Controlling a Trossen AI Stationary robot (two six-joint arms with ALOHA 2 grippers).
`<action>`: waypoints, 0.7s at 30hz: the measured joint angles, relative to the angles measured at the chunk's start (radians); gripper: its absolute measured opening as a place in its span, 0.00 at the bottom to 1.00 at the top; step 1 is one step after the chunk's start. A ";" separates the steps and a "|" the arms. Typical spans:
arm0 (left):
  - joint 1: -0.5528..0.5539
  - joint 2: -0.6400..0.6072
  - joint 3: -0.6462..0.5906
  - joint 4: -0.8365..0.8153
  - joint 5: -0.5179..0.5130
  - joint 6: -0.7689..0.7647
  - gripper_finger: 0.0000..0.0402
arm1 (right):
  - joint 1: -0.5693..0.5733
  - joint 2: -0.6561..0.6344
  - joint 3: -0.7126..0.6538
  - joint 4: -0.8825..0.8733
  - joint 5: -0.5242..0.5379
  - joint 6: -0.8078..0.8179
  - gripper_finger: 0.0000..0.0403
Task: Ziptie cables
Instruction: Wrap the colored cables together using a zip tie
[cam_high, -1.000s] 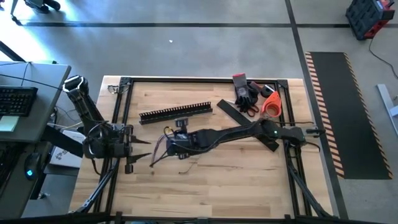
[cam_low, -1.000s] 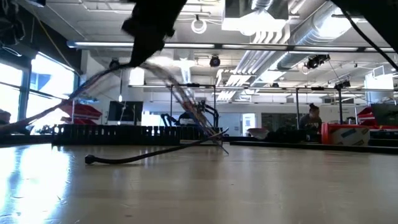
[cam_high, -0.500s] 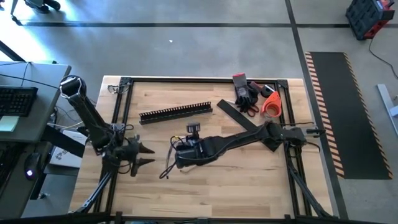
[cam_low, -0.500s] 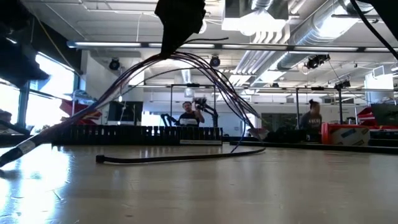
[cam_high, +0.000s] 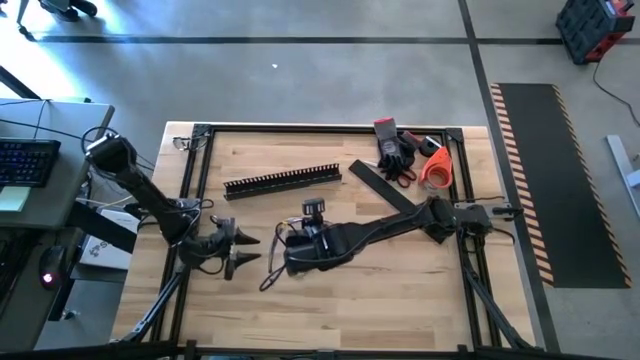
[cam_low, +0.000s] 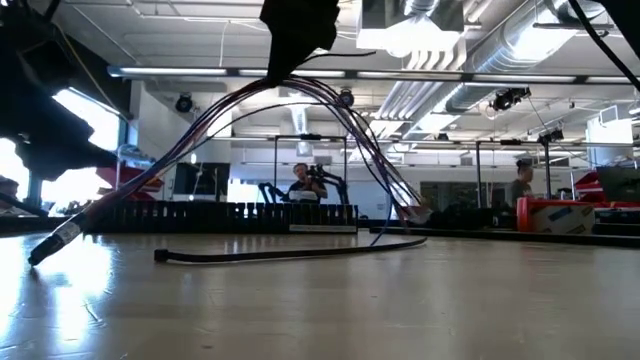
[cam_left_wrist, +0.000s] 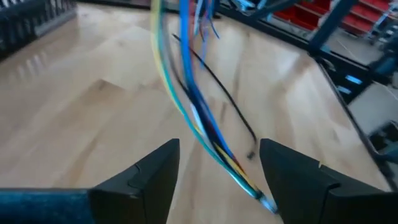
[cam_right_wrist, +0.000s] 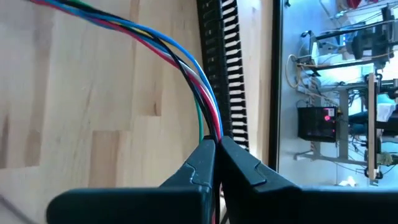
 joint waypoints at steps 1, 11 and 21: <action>0.020 0.020 0.000 0.031 0.011 0.019 0.53 | 0.002 0.000 0.000 -0.015 -0.001 0.014 0.00; 0.248 0.262 0.020 0.312 0.273 0.113 0.58 | 0.028 0.000 0.000 -0.059 0.039 0.074 0.00; 0.404 0.498 0.204 0.339 0.548 0.209 0.58 | 0.056 0.000 0.000 -0.108 0.057 0.145 0.00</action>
